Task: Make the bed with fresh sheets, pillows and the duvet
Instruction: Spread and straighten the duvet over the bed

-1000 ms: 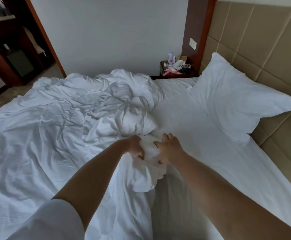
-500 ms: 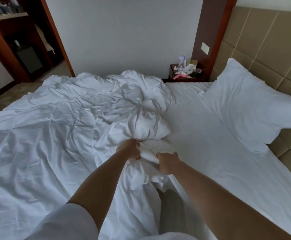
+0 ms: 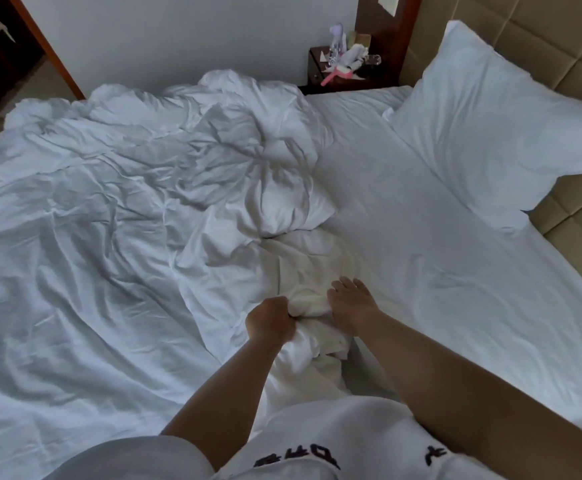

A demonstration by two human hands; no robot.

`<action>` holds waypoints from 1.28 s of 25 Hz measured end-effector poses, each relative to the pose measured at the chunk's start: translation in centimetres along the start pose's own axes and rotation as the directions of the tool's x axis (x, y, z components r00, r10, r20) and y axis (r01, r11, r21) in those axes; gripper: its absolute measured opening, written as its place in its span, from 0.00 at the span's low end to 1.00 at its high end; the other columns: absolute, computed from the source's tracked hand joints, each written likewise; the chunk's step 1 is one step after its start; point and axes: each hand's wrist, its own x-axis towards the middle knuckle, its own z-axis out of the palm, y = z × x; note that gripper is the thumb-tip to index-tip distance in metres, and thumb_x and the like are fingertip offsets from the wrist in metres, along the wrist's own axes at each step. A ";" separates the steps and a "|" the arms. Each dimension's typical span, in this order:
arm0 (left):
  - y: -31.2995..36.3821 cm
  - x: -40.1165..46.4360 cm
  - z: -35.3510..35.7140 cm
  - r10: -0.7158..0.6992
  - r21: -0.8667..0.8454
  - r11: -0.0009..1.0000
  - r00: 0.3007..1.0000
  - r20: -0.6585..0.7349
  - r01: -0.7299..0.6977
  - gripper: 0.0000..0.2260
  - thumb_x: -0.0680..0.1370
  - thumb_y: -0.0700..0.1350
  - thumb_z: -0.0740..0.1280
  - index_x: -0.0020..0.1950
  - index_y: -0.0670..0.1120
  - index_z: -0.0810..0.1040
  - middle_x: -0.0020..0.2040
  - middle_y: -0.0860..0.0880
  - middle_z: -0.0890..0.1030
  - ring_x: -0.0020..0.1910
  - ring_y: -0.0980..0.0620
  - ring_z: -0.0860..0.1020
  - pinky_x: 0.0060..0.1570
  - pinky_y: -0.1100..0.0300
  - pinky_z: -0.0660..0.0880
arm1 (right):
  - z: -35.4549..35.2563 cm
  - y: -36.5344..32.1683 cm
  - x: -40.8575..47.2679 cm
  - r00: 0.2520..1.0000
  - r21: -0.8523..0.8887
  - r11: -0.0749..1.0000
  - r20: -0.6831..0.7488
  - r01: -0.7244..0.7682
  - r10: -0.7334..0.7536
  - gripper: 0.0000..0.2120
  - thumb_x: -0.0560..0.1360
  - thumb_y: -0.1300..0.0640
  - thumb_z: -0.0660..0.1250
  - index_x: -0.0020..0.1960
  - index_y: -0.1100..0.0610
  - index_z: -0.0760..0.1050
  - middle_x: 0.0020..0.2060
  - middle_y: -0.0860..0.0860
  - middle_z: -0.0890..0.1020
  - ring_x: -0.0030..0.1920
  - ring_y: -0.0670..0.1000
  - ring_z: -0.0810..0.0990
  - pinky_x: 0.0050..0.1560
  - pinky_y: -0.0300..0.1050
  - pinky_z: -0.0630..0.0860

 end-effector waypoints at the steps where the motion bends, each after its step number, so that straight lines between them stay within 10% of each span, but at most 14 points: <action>1: -0.3 0.5 0.1 -0.007 -0.006 1.000 1.000 0.012 0.007 0.12 0.77 0.46 0.58 0.54 0.49 0.80 0.51 0.47 0.82 0.53 0.45 0.79 0.45 0.57 0.72 | 0.2 -0.2 0.5 1.000 0.027 1.000 -0.012 -0.003 0.003 0.23 0.80 0.50 0.55 0.71 0.60 0.62 0.71 0.55 0.63 0.73 0.54 0.56 0.74 0.50 0.52; 9: -1.4 2.5 1.8 -0.031 -0.004 0.999 0.993 0.111 0.032 0.11 0.77 0.44 0.59 0.54 0.45 0.80 0.50 0.47 0.81 0.52 0.46 0.79 0.45 0.56 0.74 | 2.2 -0.8 1.8 0.997 0.122 0.991 -0.034 -0.062 0.067 0.17 0.79 0.55 0.56 0.67 0.59 0.66 0.66 0.54 0.69 0.68 0.53 0.65 0.69 0.47 0.59; 16: -1.3 2.9 2.0 -0.028 0.000 1.000 0.990 0.142 0.028 0.11 0.77 0.45 0.60 0.54 0.45 0.79 0.50 0.47 0.81 0.51 0.46 0.80 0.46 0.55 0.76 | 2.6 -0.5 2.0 0.997 0.116 0.991 -0.034 -0.060 0.065 0.24 0.80 0.51 0.57 0.73 0.59 0.61 0.76 0.53 0.55 0.75 0.53 0.54 0.74 0.49 0.53; 24: 0.1 2.0 0.9 0.109 0.315 0.933 0.970 0.216 -0.175 0.15 0.77 0.45 0.63 0.64 0.43 0.73 0.63 0.45 0.71 0.63 0.45 0.70 0.63 0.52 0.69 | 3.2 -0.6 0.9 0.987 0.184 0.973 0.112 -0.136 0.117 0.23 0.80 0.45 0.56 0.68 0.58 0.61 0.61 0.54 0.77 0.61 0.55 0.75 0.61 0.48 0.65; 32: 3.4 -1.0 0.6 0.144 -0.113 0.988 0.882 0.450 -0.103 0.27 0.71 0.56 0.69 0.66 0.46 0.71 0.55 0.47 0.78 0.54 0.48 0.76 0.49 0.59 0.71 | 2.7 2.6 -2.7 0.977 0.456 0.864 0.078 -0.213 0.200 0.17 0.79 0.51 0.58 0.65 0.57 0.66 0.58 0.54 0.77 0.57 0.56 0.76 0.53 0.46 0.69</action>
